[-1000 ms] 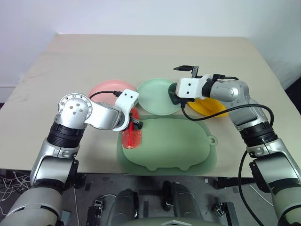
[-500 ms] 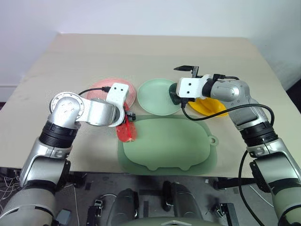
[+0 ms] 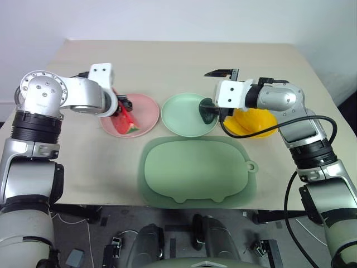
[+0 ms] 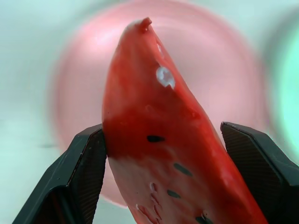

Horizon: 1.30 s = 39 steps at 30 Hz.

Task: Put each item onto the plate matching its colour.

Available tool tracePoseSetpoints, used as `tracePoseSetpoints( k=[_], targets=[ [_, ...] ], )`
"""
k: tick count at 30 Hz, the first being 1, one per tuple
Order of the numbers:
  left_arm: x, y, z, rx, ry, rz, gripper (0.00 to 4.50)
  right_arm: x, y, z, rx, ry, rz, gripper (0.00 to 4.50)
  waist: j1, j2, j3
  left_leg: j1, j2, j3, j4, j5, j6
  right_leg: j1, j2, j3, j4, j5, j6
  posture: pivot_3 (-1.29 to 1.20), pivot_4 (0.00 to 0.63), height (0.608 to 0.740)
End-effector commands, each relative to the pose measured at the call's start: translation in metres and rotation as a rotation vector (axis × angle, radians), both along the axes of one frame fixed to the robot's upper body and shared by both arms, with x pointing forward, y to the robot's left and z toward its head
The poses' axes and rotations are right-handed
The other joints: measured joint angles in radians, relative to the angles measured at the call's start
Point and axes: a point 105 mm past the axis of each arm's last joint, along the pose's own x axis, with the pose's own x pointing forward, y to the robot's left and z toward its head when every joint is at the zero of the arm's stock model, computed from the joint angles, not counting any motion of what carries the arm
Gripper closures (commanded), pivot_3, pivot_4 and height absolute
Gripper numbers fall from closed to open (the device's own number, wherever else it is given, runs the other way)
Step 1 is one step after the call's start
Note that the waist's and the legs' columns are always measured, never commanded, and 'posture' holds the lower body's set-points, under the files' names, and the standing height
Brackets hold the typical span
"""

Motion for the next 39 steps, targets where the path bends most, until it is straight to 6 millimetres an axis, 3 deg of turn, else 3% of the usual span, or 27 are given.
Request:
tracePoseSetpoints(
  k=[1,7,15,18,21,25,34,39],
  targets=[
    [0.018,0.005,0.004,-0.047,-0.059,0.020,0.93,-0.038,0.012,0.011,0.057,0.101,0.161,0.00,0.004,0.000,0.000,-0.001,0.000,0.000,0.000,0.000,0.000,0.000,0.000,-0.001,-0.001,0.000,0.000,0.00,0.150,0.740],
    [0.041,-0.009,-0.012,-0.085,-0.082,-0.022,0.93,-0.076,0.005,-0.015,0.037,0.322,0.230,0.00,0.024,-0.002,0.000,-0.002,-0.001,-0.001,0.001,0.000,0.001,0.001,-0.001,-0.003,-0.002,0.000,0.000,0.00,0.150,0.740],
    [0.049,-0.017,-0.024,-0.140,-0.072,-0.048,0.93,-0.083,-0.001,-0.037,0.048,0.381,0.158,0.00,0.015,-0.002,0.001,-0.002,0.000,-0.001,0.001,0.000,0.001,-0.001,-0.001,-0.002,-0.001,0.000,0.000,0.00,0.150,0.740],
    [0.049,-0.019,-0.027,-0.162,-0.068,-0.053,0.01,-0.082,-0.003,-0.040,0.058,0.391,0.132,0.00,0.018,-0.002,0.001,-0.002,0.000,-0.001,0.001,-0.001,0.001,-0.001,-0.001,-0.002,-0.001,0.000,0.000,0.00,0.150,0.740],
    [0.046,-0.021,-0.030,-0.199,-0.053,-0.064,0.01,-0.077,-0.007,-0.046,0.108,0.454,0.082,0.00,0.021,-0.003,0.001,-0.003,0.000,-0.001,0.001,-0.001,0.001,-0.001,-0.002,-0.002,-0.001,0.000,0.000,0.00,0.150,0.740],
    [0.042,-0.025,-0.023,-0.262,-0.068,-0.080,0.01,-0.076,-0.012,-0.045,0.195,0.556,0.056,0.00,0.022,-0.003,0.001,-0.003,0.000,-0.001,0.001,-0.001,0.002,-0.002,-0.002,-0.002,-0.001,0.000,0.000,0.00,0.150,0.740],
    [0.015,-0.035,0.027,-0.365,-0.238,-0.159,0.01,-0.065,-0.033,-0.040,0.317,0.661,-0.020,0.00,0.022,-0.004,0.001,-0.003,0.001,-0.003,0.002,-0.001,0.002,-0.002,-0.003,-0.002,0.000,0.000,0.000,0.00,0.150,0.740],
    [0.012,-0.033,0.028,-0.377,-0.252,-0.111,0.01,-0.055,-0.045,-0.040,0.342,0.662,-0.070,0.00,0.023,-0.004,0.001,-0.003,0.001,-0.003,0.002,-0.001,0.002,-0.001,-0.003,-0.002,0.000,0.000,0.000,0.00,0.150,0.740]
  ],
)
